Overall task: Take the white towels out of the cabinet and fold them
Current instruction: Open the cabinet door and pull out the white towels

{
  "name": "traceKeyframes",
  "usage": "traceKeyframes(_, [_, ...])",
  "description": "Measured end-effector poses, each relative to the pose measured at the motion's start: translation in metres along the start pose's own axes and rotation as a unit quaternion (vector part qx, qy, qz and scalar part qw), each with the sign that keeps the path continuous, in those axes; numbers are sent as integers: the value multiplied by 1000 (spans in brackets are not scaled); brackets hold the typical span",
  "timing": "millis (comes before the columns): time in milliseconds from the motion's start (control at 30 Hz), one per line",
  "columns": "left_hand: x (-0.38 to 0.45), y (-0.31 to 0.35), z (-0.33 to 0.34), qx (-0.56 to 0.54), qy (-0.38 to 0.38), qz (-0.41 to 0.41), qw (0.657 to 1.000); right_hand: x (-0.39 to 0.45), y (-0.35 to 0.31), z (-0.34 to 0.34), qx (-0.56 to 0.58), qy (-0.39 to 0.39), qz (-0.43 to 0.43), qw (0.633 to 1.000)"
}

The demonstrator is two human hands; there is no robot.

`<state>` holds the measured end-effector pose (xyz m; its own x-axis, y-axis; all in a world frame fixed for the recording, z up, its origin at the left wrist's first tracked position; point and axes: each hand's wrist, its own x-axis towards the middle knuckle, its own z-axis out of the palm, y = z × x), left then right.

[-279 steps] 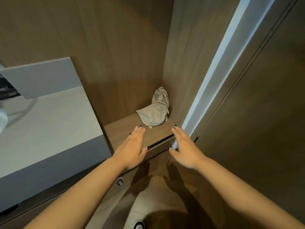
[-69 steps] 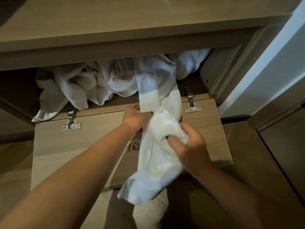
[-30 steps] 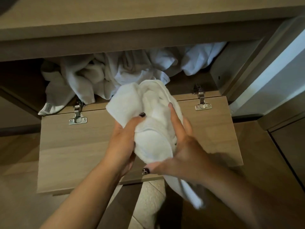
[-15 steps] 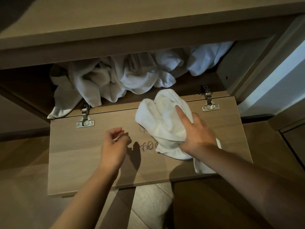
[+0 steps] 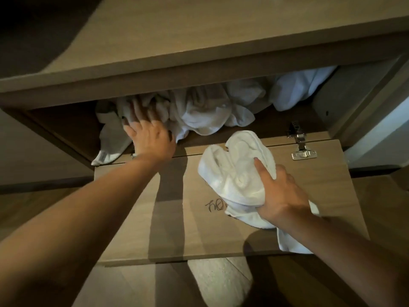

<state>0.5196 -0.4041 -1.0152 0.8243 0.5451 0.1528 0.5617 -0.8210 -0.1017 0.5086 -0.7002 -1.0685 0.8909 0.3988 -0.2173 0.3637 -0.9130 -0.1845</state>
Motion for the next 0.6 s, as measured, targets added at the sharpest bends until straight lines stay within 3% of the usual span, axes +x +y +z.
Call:
traceKeyframes(133, [18,-34,3,28,-43,-28,998,0,1,-1,-6,6,-4,1000])
traceKeyframes(200, [15,-45,8,-82,-26,-45,995,-1,1,0,-14,16,-4,1000])
traceKeyframes(267, [8,-51,11,-222,-20,-93,971,-2,0,0,-18,23,-6,1000])
traceKeyframes(367, [-10,-51,10,-314,10,-124,941,-3,2,-1,-10,22,-11,1000])
traceKeyframes(467, [-39,-33,-5,-429,84,-152,887,-7,6,-1,1,12,-21,1000])
traceKeyframes(600, [-90,-3,-25,-577,97,-149,797,-17,14,0,41,-6,-20,999])
